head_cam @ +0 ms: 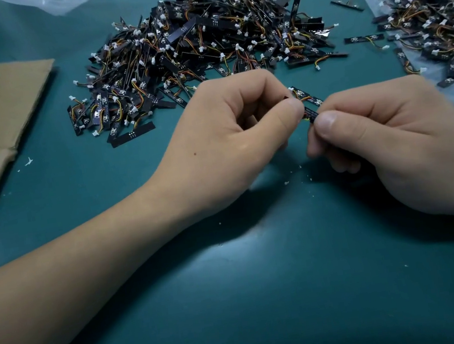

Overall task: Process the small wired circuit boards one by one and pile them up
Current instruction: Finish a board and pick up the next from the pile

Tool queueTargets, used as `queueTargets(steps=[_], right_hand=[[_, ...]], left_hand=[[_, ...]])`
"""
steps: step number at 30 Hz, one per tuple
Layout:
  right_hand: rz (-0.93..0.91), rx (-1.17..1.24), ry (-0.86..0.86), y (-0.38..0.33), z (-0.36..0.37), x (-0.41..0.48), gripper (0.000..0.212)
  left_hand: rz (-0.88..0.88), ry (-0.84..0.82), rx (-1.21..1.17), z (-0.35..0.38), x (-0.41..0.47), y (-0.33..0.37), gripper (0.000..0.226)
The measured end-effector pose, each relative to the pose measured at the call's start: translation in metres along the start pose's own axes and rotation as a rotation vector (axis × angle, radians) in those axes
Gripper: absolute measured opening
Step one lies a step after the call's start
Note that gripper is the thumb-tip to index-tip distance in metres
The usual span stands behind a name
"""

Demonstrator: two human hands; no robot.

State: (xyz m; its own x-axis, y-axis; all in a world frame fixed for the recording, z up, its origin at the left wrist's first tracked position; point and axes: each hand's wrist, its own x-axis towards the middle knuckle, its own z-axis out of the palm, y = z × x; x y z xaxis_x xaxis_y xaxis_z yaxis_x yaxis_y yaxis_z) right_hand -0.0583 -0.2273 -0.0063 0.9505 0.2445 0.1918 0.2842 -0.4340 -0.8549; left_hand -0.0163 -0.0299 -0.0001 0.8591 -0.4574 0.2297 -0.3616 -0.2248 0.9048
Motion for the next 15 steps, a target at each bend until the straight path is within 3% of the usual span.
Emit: queueTargets(steps=[10, 15], right_hand=[[-0.021, 0.001, -0.008, -0.0022, 0.0004, -0.0008, 0.029], [-0.047, 0.012, 0.045, -0.0022, 0.0015, -0.0011, 0.029]], left_hand=[[0.020, 0.016, -0.106, -0.0028, 0.0010, -0.0015, 0.025], [-0.024, -0.026, -0.115, -0.0003, 0.0008, -0.0019, 0.015]])
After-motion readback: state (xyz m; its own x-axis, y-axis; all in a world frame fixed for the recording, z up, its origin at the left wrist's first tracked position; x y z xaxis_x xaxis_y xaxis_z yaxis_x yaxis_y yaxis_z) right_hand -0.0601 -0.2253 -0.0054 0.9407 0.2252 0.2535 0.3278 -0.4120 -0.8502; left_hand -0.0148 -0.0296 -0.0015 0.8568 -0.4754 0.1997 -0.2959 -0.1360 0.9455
